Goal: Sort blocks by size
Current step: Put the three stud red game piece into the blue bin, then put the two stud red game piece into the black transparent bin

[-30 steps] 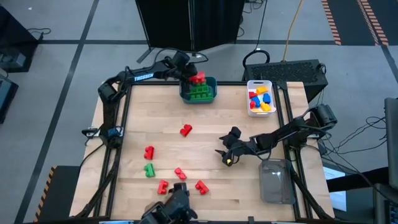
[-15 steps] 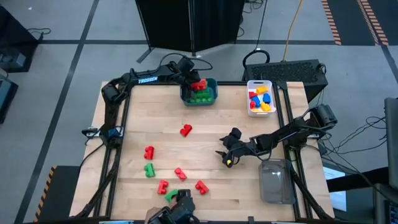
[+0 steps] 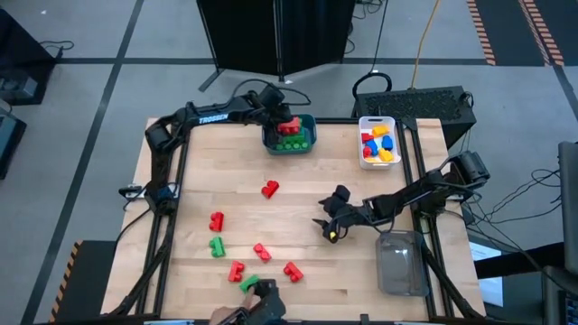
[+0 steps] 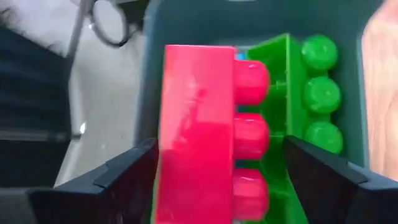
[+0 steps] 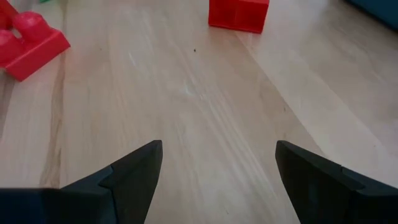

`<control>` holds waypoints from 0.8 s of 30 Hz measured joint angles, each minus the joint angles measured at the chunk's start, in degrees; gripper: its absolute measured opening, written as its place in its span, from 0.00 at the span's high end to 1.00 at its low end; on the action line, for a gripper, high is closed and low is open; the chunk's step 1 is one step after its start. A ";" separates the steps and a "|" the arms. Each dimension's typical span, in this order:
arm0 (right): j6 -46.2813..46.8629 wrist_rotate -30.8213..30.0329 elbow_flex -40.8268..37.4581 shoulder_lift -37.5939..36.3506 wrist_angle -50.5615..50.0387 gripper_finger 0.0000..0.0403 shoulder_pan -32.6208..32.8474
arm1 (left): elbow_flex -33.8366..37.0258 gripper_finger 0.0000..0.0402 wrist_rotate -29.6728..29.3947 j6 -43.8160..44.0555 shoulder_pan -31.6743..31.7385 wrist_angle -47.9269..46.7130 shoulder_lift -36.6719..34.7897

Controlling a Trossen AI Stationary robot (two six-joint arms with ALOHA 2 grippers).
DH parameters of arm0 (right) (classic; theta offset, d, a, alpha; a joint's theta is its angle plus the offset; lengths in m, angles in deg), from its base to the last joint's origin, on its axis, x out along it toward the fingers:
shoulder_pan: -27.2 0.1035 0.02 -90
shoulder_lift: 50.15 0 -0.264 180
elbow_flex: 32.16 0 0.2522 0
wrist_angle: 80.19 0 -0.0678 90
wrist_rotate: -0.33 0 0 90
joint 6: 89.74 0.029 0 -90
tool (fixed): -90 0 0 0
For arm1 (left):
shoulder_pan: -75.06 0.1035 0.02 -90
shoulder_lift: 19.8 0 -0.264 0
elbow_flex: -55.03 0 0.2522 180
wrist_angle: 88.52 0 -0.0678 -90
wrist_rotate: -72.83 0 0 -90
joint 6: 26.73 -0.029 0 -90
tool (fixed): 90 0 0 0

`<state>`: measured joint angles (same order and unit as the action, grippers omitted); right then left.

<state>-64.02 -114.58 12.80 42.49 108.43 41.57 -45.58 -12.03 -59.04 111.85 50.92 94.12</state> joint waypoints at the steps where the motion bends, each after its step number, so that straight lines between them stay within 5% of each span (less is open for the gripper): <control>1: -0.39 0.17 0.00 0.00 0.28 0.26 -0.22 | 0.01 0.19 -2.49 2.18 -0.26 -0.36 -0.90; 3: -2.07 2.22 -0.02 0.00 1.34 0.26 -1.17 | 0.00 0.19 -7.48 6.04 -0.97 -1.97 -3.17; 7: -7.12 7.86 -0.02 0.04 5.70 0.26 -4.37 | 0.00 0.20 -8.21 9.06 -2.03 -6.33 -9.64; 14: -19.98 14.10 4.13 0.25 8.32 0.26 -11.16 | 0.22 0.20 -0.96 15.82 -5.65 -15.06 -20.11; 24: -28.89 16.45 19.26 12.73 1.73 0.26 -16.33 | 16.72 0.21 -2.47 22.93 -12.86 -12.08 -24.54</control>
<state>-92.91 -98.13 32.06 55.23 110.17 25.25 -28.86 -14.49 -36.12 98.99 38.84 69.58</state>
